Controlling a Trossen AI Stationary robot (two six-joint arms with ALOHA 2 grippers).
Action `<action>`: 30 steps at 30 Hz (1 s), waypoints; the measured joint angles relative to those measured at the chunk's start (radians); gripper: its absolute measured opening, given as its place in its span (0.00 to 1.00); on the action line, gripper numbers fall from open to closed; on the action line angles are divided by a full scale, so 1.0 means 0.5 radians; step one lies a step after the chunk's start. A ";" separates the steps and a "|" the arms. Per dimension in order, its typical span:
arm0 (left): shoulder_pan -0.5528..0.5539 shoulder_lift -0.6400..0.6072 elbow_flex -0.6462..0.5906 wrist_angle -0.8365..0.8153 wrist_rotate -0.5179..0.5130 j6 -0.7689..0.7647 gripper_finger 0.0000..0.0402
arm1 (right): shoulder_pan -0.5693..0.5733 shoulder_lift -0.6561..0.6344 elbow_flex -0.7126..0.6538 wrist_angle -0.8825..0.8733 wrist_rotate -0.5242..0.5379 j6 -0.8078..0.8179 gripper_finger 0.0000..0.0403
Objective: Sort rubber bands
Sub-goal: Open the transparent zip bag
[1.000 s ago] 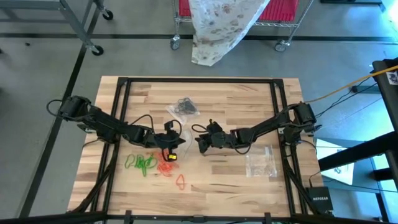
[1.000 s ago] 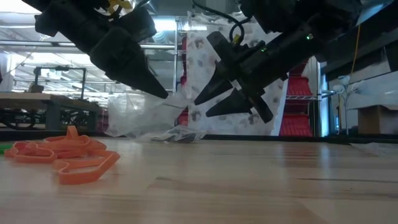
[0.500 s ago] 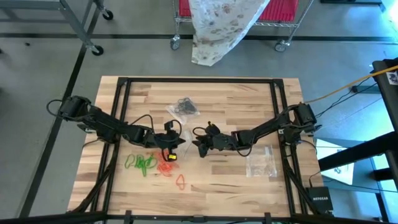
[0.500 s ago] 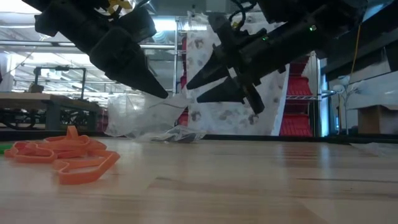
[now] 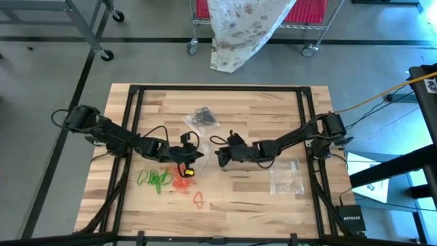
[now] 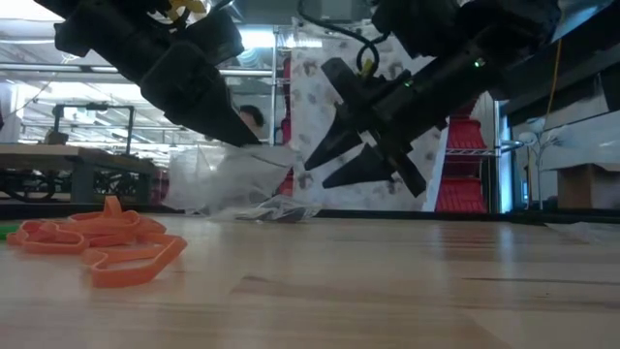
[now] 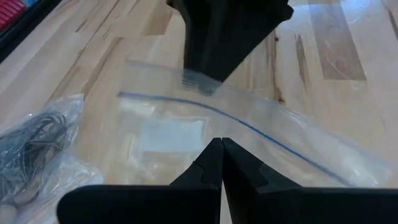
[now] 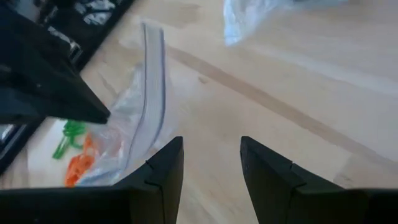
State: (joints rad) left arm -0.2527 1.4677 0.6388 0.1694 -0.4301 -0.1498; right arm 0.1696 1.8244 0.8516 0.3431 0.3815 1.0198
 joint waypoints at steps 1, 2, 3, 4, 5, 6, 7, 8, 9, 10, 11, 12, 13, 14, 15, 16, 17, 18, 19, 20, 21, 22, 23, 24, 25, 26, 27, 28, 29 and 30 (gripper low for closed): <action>0.000 0.000 0.000 0.000 0.000 0.000 0.00 | -0.003 0.000 0.000 -0.014 -0.001 0.017 0.38; 0.000 0.001 0.000 0.001 0.000 0.000 0.00 | -0.003 0.000 0.000 -0.019 -0.001 0.041 0.38; 0.000 0.000 0.000 0.000 -0.001 0.000 0.00 | -0.004 0.000 0.000 -0.025 0.001 0.046 0.38; 0.001 0.000 0.000 0.000 0.000 0.000 0.00 | -0.004 0.000 0.000 -0.030 0.001 0.047 0.38; 0.001 0.000 0.000 0.000 -0.001 0.000 0.00 | -0.004 0.000 0.000 -0.028 0.002 0.046 0.38; 0.000 0.000 0.000 0.000 0.000 0.000 0.00 | -0.002 0.000 0.000 -0.022 0.003 0.043 0.38; 0.000 0.000 0.000 0.000 0.000 0.000 0.00 | -0.002 0.000 0.000 -0.007 0.003 0.028 0.38; 0.000 0.000 0.000 -0.001 0.000 0.000 0.00 | -0.001 0.000 0.000 0.012 0.003 0.002 0.38; 0.000 0.000 0.000 -0.001 0.000 0.000 0.00 | -0.001 0.000 0.000 0.025 0.003 -0.014 0.38; 0.000 0.000 0.000 -0.001 0.000 0.000 0.00 | -0.001 0.000 0.000 0.037 0.002 -0.023 0.38; 0.000 0.000 0.000 -0.001 0.000 0.000 0.00 | -0.001 0.000 0.000 0.045 0.001 -0.032 0.38; 0.000 0.000 0.000 -0.001 0.000 0.000 0.00 | -0.001 0.000 0.000 0.045 0.001 -0.035 0.38; 0.000 0.000 0.000 -0.001 0.000 0.000 0.00 | 0.000 0.000 0.000 0.044 0.001 -0.036 0.38; 0.000 0.000 0.001 -0.001 0.000 0.000 0.00 | 0.000 0.000 0.000 0.044 0.000 -0.036 0.38; 0.000 0.000 0.000 -0.001 0.000 0.001 0.00 | 0.000 0.000 0.000 0.045 -0.003 -0.037 0.38; 0.000 0.000 0.000 -0.001 0.000 0.001 0.00 | 0.000 0.000 0.000 0.048 -0.013 -0.041 0.38; 0.000 0.000 0.000 -0.002 0.000 0.001 0.00 | 0.000 0.000 0.000 0.052 -0.015 -0.045 0.38; 0.000 0.000 0.000 -0.001 0.000 0.003 0.00 | 0.000 0.000 0.000 0.051 -0.015 -0.045 0.38; 0.000 0.000 0.000 -0.001 0.000 0.006 0.00 | 0.000 0.000 0.000 0.054 -0.016 -0.050 0.38; 0.001 0.000 0.000 -0.001 0.000 0.007 0.00 | 0.000 0.000 0.000 0.060 -0.018 -0.055 0.38; 0.000 0.000 0.000 -0.001 0.000 0.007 0.00 | 0.000 0.000 0.000 0.069 -0.029 -0.062 0.38; 0.001 0.000 0.000 -0.001 0.000 0.008 0.00 | 0.000 0.000 0.000 0.083 -0.041 -0.073 0.38; 0.000 0.000 0.000 -0.001 0.000 0.008 0.00 | 0.000 0.000 0.000 0.101 -0.060 -0.095 0.38; 0.000 0.000 0.000 -0.001 0.000 0.008 0.00 | 0.000 0.000 0.000 0.114 -0.068 -0.111 0.38; 0.000 0.000 0.000 -0.001 0.000 0.005 0.00 | 0.000 0.000 0.000 0.116 -0.068 -0.119 0.38; 0.000 0.000 0.000 0.000 0.004 0.002 0.00 | 0.000 0.000 0.000 0.116 -0.069 -0.123 0.38; 0.001 -0.001 0.000 0.004 0.013 -0.002 0.00 | 0.000 0.000 0.000 0.115 -0.070 -0.132 0.38; 0.001 -0.008 0.000 0.007 0.030 -0.017 0.00 | 0.000 0.000 0.000 0.117 -0.079 -0.157 0.38; 0.001 -0.020 0.000 0.006 0.061 -0.045 0.00 | 0.000 -0.004 0.000 0.118 -0.096 -0.190 0.38; 0.001 -0.046 0.000 0.002 0.106 -0.070 0.00 | 0.000 -0.017 0.000 0.111 -0.125 -0.251 0.38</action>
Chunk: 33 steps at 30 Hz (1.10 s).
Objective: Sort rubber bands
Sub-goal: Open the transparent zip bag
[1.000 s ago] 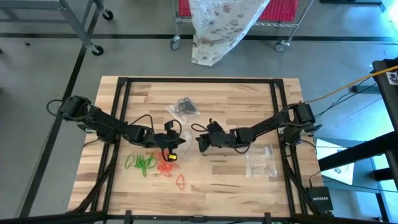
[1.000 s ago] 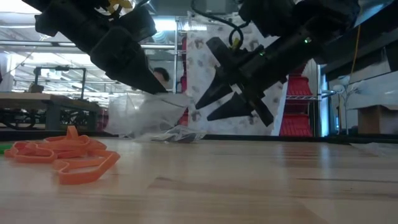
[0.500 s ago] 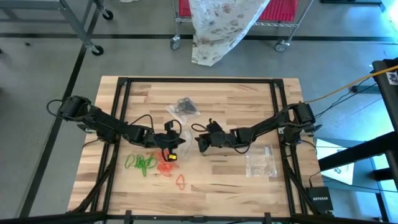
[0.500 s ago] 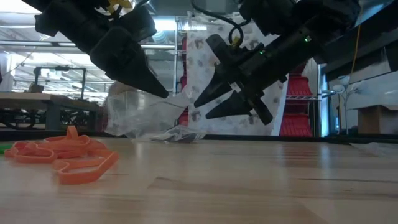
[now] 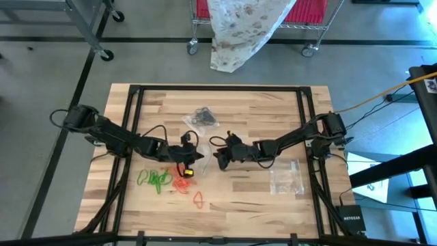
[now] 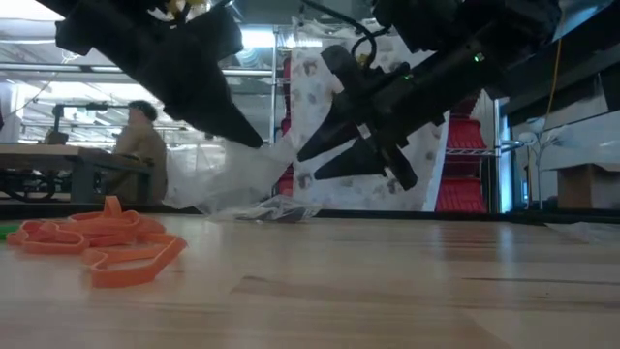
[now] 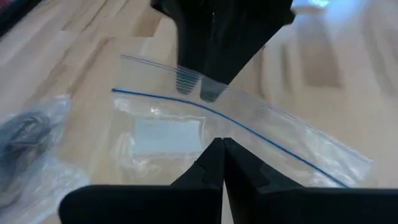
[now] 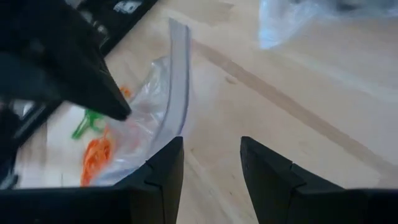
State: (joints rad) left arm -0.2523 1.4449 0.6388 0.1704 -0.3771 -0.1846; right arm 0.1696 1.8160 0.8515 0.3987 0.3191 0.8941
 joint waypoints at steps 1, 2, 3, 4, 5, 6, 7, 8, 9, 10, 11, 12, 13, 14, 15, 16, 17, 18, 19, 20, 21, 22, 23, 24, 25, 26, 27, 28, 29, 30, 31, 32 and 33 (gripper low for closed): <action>0.000 -0.037 0.000 -0.010 0.030 -0.043 0.00 | 0.000 -0.023 -0.001 -0.009 -0.030 -0.072 0.38; 0.000 -0.077 0.000 -0.006 0.049 -0.087 0.00 | 0.001 -0.057 -0.001 -0.026 -0.060 -0.143 0.38; -0.002 -0.124 0.000 0.008 0.072 -0.104 0.00 | 0.008 -0.097 -0.001 -0.049 -0.080 -0.202 0.38; -0.008 -0.178 0.000 0.011 0.088 -0.123 0.00 | 0.024 -0.136 -0.001 -0.081 -0.086 -0.257 0.38; -0.011 -0.232 0.000 0.007 0.108 -0.127 0.00 | 0.039 -0.170 0.000 -0.114 -0.084 -0.318 0.38; -0.015 -0.289 0.000 0.011 0.125 -0.138 0.00 | 0.060 -0.204 0.001 -0.153 -0.081 -0.379 0.38; -0.017 -0.355 0.000 0.013 0.140 -0.150 0.00 | 0.086 -0.236 -0.001 -0.193 -0.078 -0.447 0.38; -0.018 -0.415 0.000 0.026 0.158 -0.166 0.00 | 0.114 -0.266 -0.003 -0.204 -0.078 -0.517 0.38; -0.018 -0.471 0.000 0.059 0.180 -0.187 0.00 | 0.149 -0.296 -0.002 -0.190 -0.076 -0.583 0.38; -0.018 -0.529 0.000 0.095 0.196 -0.197 0.00 | 0.184 -0.328 -0.001 -0.172 -0.065 -0.641 0.38; -0.018 -0.571 0.000 0.145 0.237 -0.214 0.00 | 0.221 -0.352 -0.001 -0.142 -0.051 -0.699 0.38; -0.017 -0.611 0.000 0.211 0.291 -0.237 0.00 | 0.260 -0.368 0.000 -0.093 -0.035 -0.749 0.38; -0.016 -0.647 0.000 0.287 0.359 -0.250 0.00 | 0.296 -0.381 0.000 -0.050 -0.019 -0.790 0.38; -0.017 -0.671 0.000 0.367 0.432 -0.260 0.00 | 0.327 -0.388 -0.001 0.006 0.001 -0.828 0.38; -0.017 -0.687 0.001 0.455 0.499 -0.284 0.00 | 0.356 -0.394 -0.001 0.078 0.017 -0.864 0.38; -0.018 -0.698 0.002 0.532 0.562 -0.303 0.00 | 0.379 -0.401 -0.001 0.140 0.044 -0.891 0.38; -0.019 -0.699 0.002 0.605 0.631 -0.330 0.00 | 0.399 -0.407 -0.001 0.211 0.059 -0.921 0.38; -0.019 -0.699 0.002 0.685 0.689 -0.354 0.00 | 0.417 -0.407 0.000 0.290 0.073 -0.965 0.38; -0.021 -0.699 0.002 0.748 0.728 -0.380 0.00 | 0.436 -0.408 0.000 0.368 0.079 -1.012 0.38; -0.031 -0.699 0.002 0.812 0.743 -0.406 0.00 | 0.448 -0.408 0.000 0.441 0.080 -1.057 0.38; -0.036 -0.699 0.002 0.859 0.748 -0.421 0.00 | 0.459 -0.408 0.000 0.516 0.080 -1.100 0.38; -0.043 -0.699 0.002 0.893 0.748 -0.435 0.00 | 0.465 -0.408 0.000 0.585 0.080 -1.134 0.38; -0.050 -0.699 0.002 0.922 0.749 -0.442 0.00 | 0.466 -0.408 -0.001 0.657 0.077 -1.161 0.38; -0.058 -0.698 0.002 0.954 0.749 -0.452 0.00 | 0.466 -0.408 0.000 0.720 0.074 -1.172 0.38; -0.065 -0.698 0.002 0.997 0.749 -0.456 0.00 | 0.464 -0.408 0.000 0.785 0.074 -1.174 0.38; -0.072 -0.698 0.002 1.040 0.749 -0.459 0.00 | 0.461 -0.408 -0.001 0.852 0.074 -1.174 0.38; -0.076 -0.698 0.002 1.080 0.750 -0.464 0.00 | 0.460 -0.408 0.000 0.916 0.075 -1.172 0.38; -0.077 -0.699 0.002 1.107 0.753 -0.467 0.00 | 0.459 -0.408 0.000 0.977 0.073 -1.172 0.38; -0.077 -0.698 0.002 1.123 0.754 -0.472 0.00 | 0.458 -0.409 0.000 1.019 0.073 -1.171 0.38; -0.077 -0.698 0.002 1.136 0.753 -0.484 0.00 | 0.458 -0.409 0.000 1.058 0.073 -1.167 0.38; -0.076 -0.698 0.002 1.149 0.752 -0.492 0.00 | 0.458 -0.408 0.000 1.100 0.075 -1.162 0.38; -0.076 -0.698 0.002 1.156 0.751 -0.497 0.00 | 0.458 -0.408 0.000 1.143 0.075 -1.161 0.38; -0.074 -0.698 0.002 1.158 0.750 -0.498 0.00 | 0.450 -0.408 0.000 1.179 0.075 -1.161 0.38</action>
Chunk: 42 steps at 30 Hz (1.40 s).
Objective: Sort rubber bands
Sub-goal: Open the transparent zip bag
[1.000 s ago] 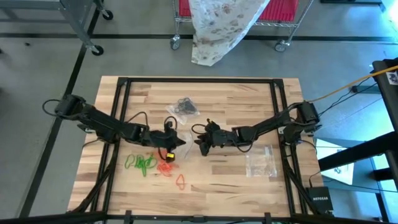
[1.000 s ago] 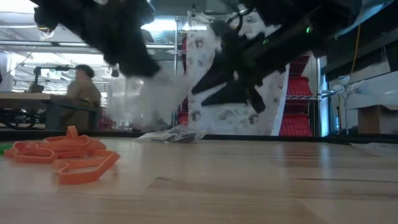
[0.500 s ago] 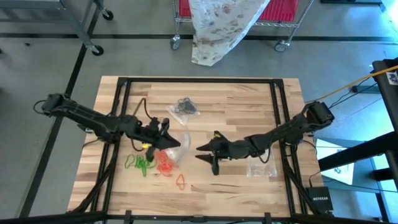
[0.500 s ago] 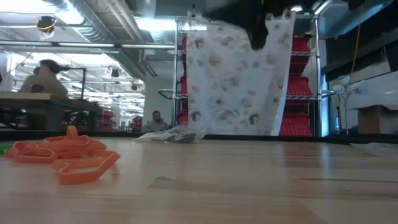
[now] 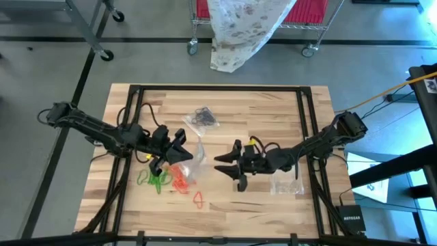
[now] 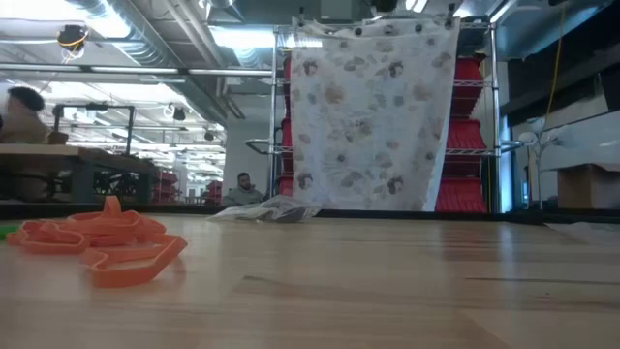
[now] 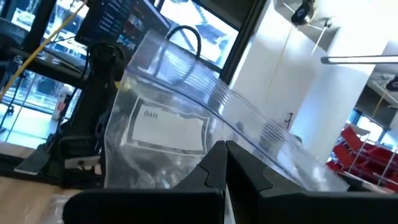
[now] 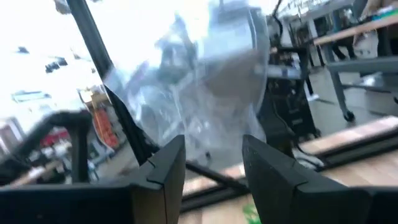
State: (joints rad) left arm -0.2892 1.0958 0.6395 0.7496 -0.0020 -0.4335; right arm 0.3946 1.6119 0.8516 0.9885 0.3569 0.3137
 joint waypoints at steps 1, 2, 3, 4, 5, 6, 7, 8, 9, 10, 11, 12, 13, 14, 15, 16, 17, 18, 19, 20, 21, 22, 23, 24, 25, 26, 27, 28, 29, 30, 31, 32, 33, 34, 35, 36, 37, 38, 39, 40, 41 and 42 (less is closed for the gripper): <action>0.002 0.000 0.000 -0.002 0.000 -0.001 0.00 | -0.009 0.000 0.000 0.036 0.000 0.000 0.38; 0.004 0.000 0.000 -0.005 0.000 -0.001 0.00 | -0.016 -0.002 0.000 0.067 0.000 0.001 0.38; 0.004 0.002 0.000 -0.009 0.000 0.000 0.00 | -0.020 -0.006 0.000 0.083 0.003 0.000 0.38; 0.004 0.002 0.000 -0.010 -0.002 0.000 0.00 | -0.021 -0.009 0.002 0.098 0.025 -0.007 0.38; 0.004 0.002 0.000 -0.008 -0.003 0.000 0.00 | -0.022 -0.010 0.017 0.087 0.069 -0.034 0.38; 0.004 0.002 0.000 -0.006 -0.005 0.000 0.00 | -0.023 -0.010 0.043 0.053 0.110 -0.083 0.38; 0.004 0.002 0.000 -0.009 -0.008 0.001 0.00 | -0.023 -0.010 0.074 0.005 0.131 -0.134 0.38; 0.004 0.002 0.000 -0.010 -0.009 0.001 0.00 | -0.023 -0.010 0.113 -0.064 0.140 -0.176 0.38; 0.004 0.002 0.000 -0.010 -0.009 0.001 0.00 | -0.021 -0.010 0.162 -0.149 0.140 -0.212 0.40; 0.004 0.002 0.000 -0.010 -0.009 0.001 0.00 | -0.021 -0.010 0.217 -0.250 0.141 -0.238 0.42; 0.004 0.002 0.000 -0.010 -0.009 0.002 0.00 | -0.021 -0.010 0.278 -0.362 0.143 -0.275 0.44; 0.004 0.002 0.000 -0.010 -0.009 0.002 0.00 | -0.020 -0.010 0.342 -0.483 0.166 -0.314 0.47; 0.004 0.002 -0.001 -0.011 -0.009 0.002 0.00 | -0.016 -0.010 0.408 -0.614 0.198 -0.368 0.51; 0.004 0.002 0.000 -0.010 -0.009 0.005 0.00 | -0.016 -0.010 0.477 -0.753 0.244 -0.432 0.54; 0.004 0.002 -0.001 -0.010 -0.010 0.007 0.00 | -0.016 -0.010 0.545 -0.894 0.306 -0.495 0.58; 0.004 0.002 0.000 -0.010 -0.009 0.015 0.00 | -0.008 -0.010 0.610 -1.027 0.365 -0.550 0.62; 0.004 0.002 0.000 -0.010 -0.009 0.026 0.00 | 0.006 -0.010 0.673 -1.155 0.426 -0.597 0.65; 0.004 0.002 0.000 -0.010 -0.010 0.029 0.00 | 0.012 -0.010 0.736 -1.275 0.479 -0.635 0.68; 0.004 0.002 -0.001 -0.010 -0.010 0.028 0.00 | 0.012 -0.010 0.791 -1.383 0.509 -0.673 0.71; 0.004 0.002 0.000 -0.010 -0.010 0.029 0.00 | 0.010 -0.010 0.841 -1.481 0.508 -0.697 0.74; 0.004 0.002 -0.001 -0.010 -0.010 0.031 0.00 | 0.010 -0.010 0.882 -1.560 0.505 -0.700 0.76; 0.004 0.002 -0.001 -0.010 -0.010 0.032 0.00 | 0.010 -0.010 0.910 -1.620 0.484 -0.698 0.77; 0.004 0.002 -0.001 -0.010 -0.010 0.032 0.00 | 0.010 -0.010 0.932 -1.656 0.446 -0.698 0.78; 0.004 0.002 -0.001 -0.010 -0.010 0.036 0.00 | 0.010 -0.010 0.949 -1.668 0.415 -0.700 0.79; 0.004 0.002 -0.001 -0.010 -0.010 0.044 0.00 | 0.010 -0.009 0.957 -1.666 0.381 -0.709 0.79; 0.004 0.002 -0.001 -0.010 -0.010 0.049 0.00 | 0.010 -0.010 0.960 -1.653 0.346 -0.725 0.79; 0.004 0.002 -0.001 -0.010 -0.010 0.052 0.00 | 0.010 -0.010 0.961 -1.641 0.325 -0.736 0.79; 0.004 0.002 -0.001 -0.010 -0.010 0.053 0.00 | 0.010 -0.010 0.961 -1.639 0.320 -0.737 0.79; 0.004 0.002 -0.001 -0.010 -0.010 0.053 0.00 | 0.009 -0.009 0.960 -1.632 0.310 -0.736 0.79; 0.004 0.002 -0.001 -0.010 -0.010 0.053 0.00 | 0.009 -0.009 0.960 -1.624 0.310 -0.733 0.79; 0.004 0.002 -0.001 -0.010 -0.010 0.053 0.00 | 0.009 -0.009 0.960 -1.621 0.307 -0.721 0.79; 0.004 0.002 -0.001 -0.010 -0.010 0.053 0.00 | 0.008 -0.009 0.960 -1.612 0.296 -0.698 0.79; 0.004 0.002 -0.001 -0.010 -0.010 0.053 0.00 | 0.008 -0.009 0.960 -1.610 0.295 -0.690 0.79; 0.004 0.002 -0.001 -0.011 -0.010 0.054 0.00 | 0.008 -0.009 0.960 -1.612 0.295 -0.684 0.79; 0.004 0.002 -0.001 -0.011 -0.010 0.055 0.00 | 0.008 -0.009 0.960 -1.612 0.295 -0.681 0.79; 0.004 0.002 -0.001 -0.011 -0.010 0.055 0.00 | 0.008 -0.009 0.960 -1.611 0.295 -0.680 0.79; 0.004 0.002 -0.001 -0.010 -0.010 0.056 0.00 | 0.008 -0.009 0.960 -1.610 0.298 -0.678 0.79; 0.004 0.002 -0.001 -0.011 -0.010 0.060 0.00 | 0.008 -0.009 0.960 -1.606 0.318 -0.672 0.79; 0.004 0.002 -0.001 -0.010 -0.010 0.070 0.00 | 0.008 -0.009 0.960 -1.606 0.352 -0.670 0.79; 0.004 0.002 -0.001 -0.011 -0.011 0.085 0.00 | 0.008 -0.009 0.960 -1.614 0.382 -0.670 0.79; 0.004 0.002 -0.001 -0.011 -0.011 0.091 0.00 | 0.008 -0.009 0.960 -1.625 0.403 -0.670 0.79; 0.004 0.002 -0.001 -0.010 -0.011 0.096 0.00 | 0.008 -0.009 0.960 -1.636 0.426 -0.672 0.79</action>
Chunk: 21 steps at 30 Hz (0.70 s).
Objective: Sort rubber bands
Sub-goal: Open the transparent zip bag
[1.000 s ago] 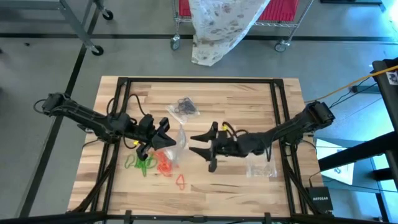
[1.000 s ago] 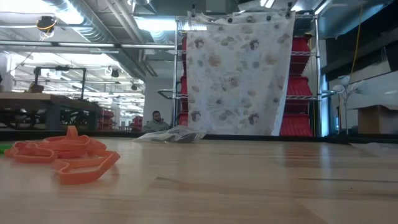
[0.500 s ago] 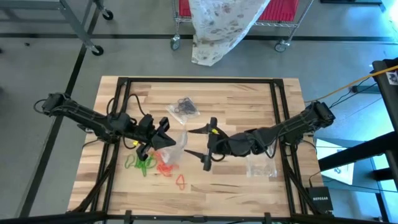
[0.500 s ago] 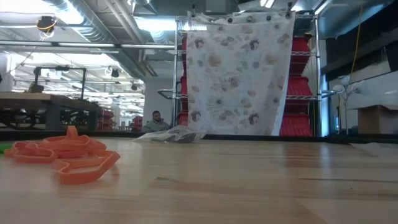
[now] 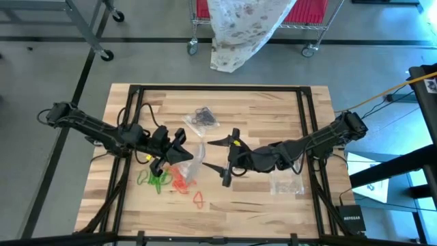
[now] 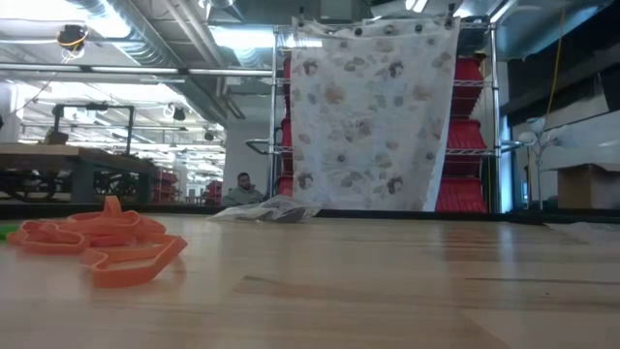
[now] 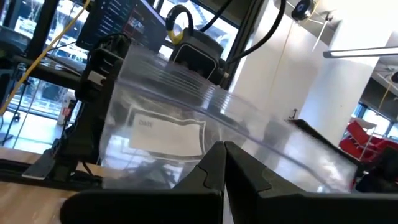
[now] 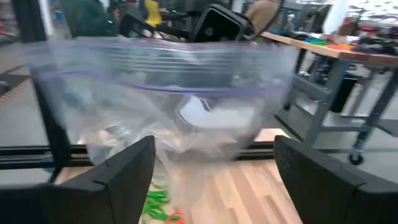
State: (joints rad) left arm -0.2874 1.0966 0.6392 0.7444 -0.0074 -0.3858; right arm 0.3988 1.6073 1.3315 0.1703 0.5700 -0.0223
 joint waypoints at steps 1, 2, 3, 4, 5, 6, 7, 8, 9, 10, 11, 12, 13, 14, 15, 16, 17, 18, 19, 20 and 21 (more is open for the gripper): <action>0.000 0.000 0.000 0.000 0.000 0.005 0.00 | 0.000 0.000 0.000 -0.012 0.027 -0.002 0.79; 0.000 0.000 0.000 0.000 0.000 0.010 0.00 | 0.000 0.000 0.000 -0.022 0.050 -0.002 0.79; 0.001 -0.001 0.000 0.000 -0.006 0.021 0.00 | 0.000 0.000 0.000 -0.029 0.077 -0.002 0.79; 0.002 -0.007 -0.001 -0.002 -0.018 0.043 0.00 | 0.000 0.000 0.000 -0.033 0.104 -0.002 0.79; 0.002 -0.010 -0.001 -0.002 -0.031 0.058 0.00 | 0.000 0.000 0.000 -0.035 0.126 -0.002 0.79; 0.002 -0.016 -0.001 0.002 -0.043 0.074 0.00 | 0.000 0.000 0.000 -0.037 0.133 -0.002 0.79; 0.002 -0.025 -0.001 -0.004 -0.056 0.100 0.00 | 0.001 0.000 0.000 -0.039 0.133 -0.002 0.79; 0.004 -0.031 -0.001 -0.004 -0.060 0.115 0.00 | 0.000 0.000 0.000 -0.048 0.133 -0.002 0.79; 0.008 -0.040 -0.001 -0.004 -0.062 0.125 0.00 | 0.000 0.000 0.000 -0.050 0.133 -0.002 0.79; 0.012 -0.048 -0.001 -0.005 -0.062 0.136 0.00 | 0.001 0.000 0.000 -0.050 0.133 -0.002 0.79; 0.016 -0.057 -0.001 -0.005 -0.063 0.138 0.00 | 0.001 0.000 0.000 -0.049 0.133 -0.002 0.79; 0.018 -0.066 -0.001 -0.005 -0.064 0.149 0.00 | 0.001 0.000 0.000 -0.049 0.133 -0.002 0.79; 0.020 -0.074 -0.001 -0.009 -0.065 0.158 0.00 | 0.001 0.000 0.000 -0.049 0.133 -0.002 0.79; 0.021 -0.081 -0.001 -0.020 -0.065 0.167 0.00 | 0.001 0.000 0.000 -0.051 0.132 -0.002 0.79; 0.025 -0.088 -0.001 -0.029 -0.065 0.180 0.00 | 0.001 0.000 0.000 -0.060 0.126 -0.002 0.79; 0.032 -0.095 -0.001 -0.042 -0.065 0.194 0.00 | 0.002 0.000 0.003 -0.083 0.112 -0.003 0.79; 0.038 -0.103 -0.001 -0.058 -0.065 0.195 0.00 | 0.002 0.000 0.016 -0.110 0.110 -0.002 0.79; 0.046 -0.104 -0.001 -0.060 -0.065 0.189 0.00 | 0.002 0.000 0.033 -0.129 0.107 0.009 0.79; 0.051 -0.104 -0.001 -0.061 -0.066 0.183 0.00 | 0.002 0.000 0.049 -0.140 0.102 0.030 0.79; 0.056 -0.102 -0.001 -0.068 -0.066 0.183 0.00 | 0.002 0.000 0.061 -0.133 0.096 0.035 0.79; 0.056 -0.099 -0.001 -0.076 -0.066 0.193 0.00 | 0.002 -0.001 0.068 -0.111 0.092 0.037 0.79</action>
State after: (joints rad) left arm -0.2592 1.0471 0.6388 0.7066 -0.0405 -0.2895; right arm 0.4000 1.6070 1.3657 0.1148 0.6159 -0.0036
